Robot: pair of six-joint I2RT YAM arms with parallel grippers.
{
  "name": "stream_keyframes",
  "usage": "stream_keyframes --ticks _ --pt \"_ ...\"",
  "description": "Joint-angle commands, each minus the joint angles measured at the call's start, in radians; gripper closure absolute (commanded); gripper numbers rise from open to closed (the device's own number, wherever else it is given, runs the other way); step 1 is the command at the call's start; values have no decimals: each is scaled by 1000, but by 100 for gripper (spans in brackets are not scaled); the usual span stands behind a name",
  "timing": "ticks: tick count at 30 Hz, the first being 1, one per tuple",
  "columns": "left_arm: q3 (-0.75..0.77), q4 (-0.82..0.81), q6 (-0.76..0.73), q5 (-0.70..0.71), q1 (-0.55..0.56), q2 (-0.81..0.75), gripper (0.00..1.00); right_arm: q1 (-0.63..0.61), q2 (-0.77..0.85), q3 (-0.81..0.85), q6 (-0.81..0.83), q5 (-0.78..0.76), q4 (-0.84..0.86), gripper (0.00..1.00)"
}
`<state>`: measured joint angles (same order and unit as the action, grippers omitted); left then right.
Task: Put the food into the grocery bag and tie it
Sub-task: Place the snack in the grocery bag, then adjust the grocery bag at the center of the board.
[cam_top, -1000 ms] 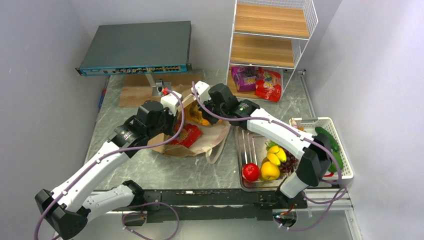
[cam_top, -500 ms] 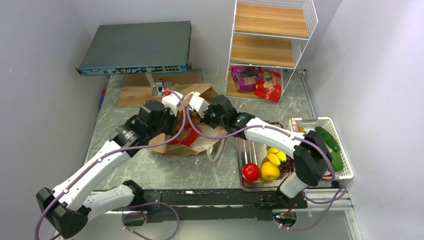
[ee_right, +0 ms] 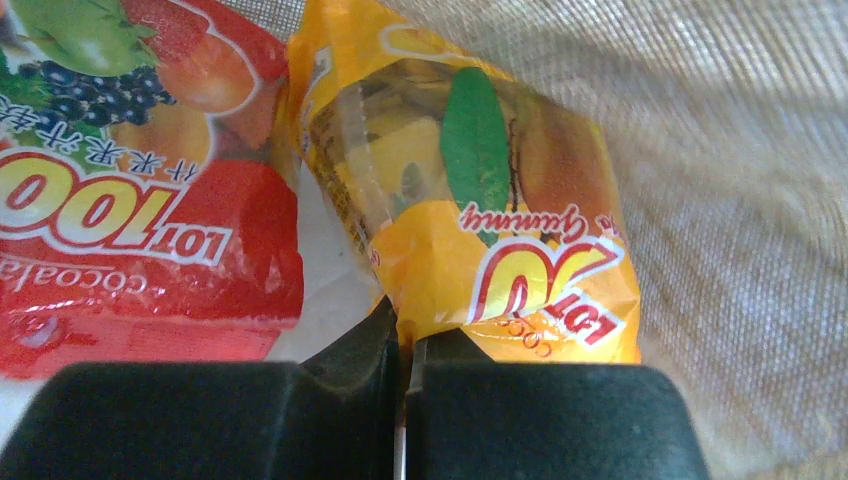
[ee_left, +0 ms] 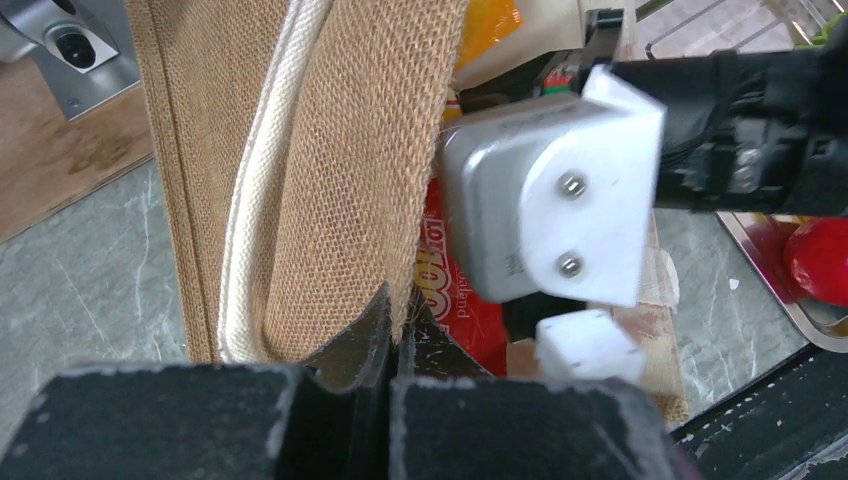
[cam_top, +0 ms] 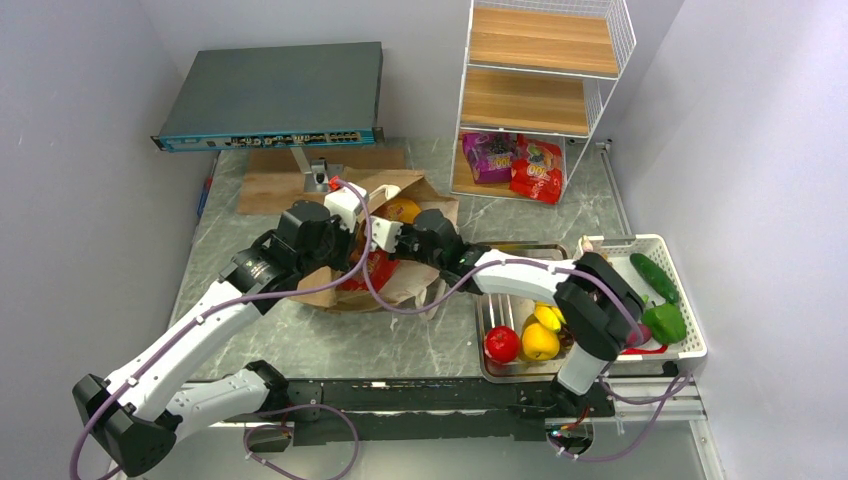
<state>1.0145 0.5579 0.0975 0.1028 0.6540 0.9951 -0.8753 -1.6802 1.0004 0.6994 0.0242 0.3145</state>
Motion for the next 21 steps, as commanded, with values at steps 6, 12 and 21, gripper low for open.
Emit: stream_keyframes --ticks 6,12,21 --pt "18 -53 -4 11 6 3 100 -81 -2 -66 147 -251 526 24" --pt "19 -46 -2 41 7 8 100 -97 140 -136 44 -375 476 21" --pt "25 -39 3 44 6 7 100 -86 469 -233 -369 -543 172 19"
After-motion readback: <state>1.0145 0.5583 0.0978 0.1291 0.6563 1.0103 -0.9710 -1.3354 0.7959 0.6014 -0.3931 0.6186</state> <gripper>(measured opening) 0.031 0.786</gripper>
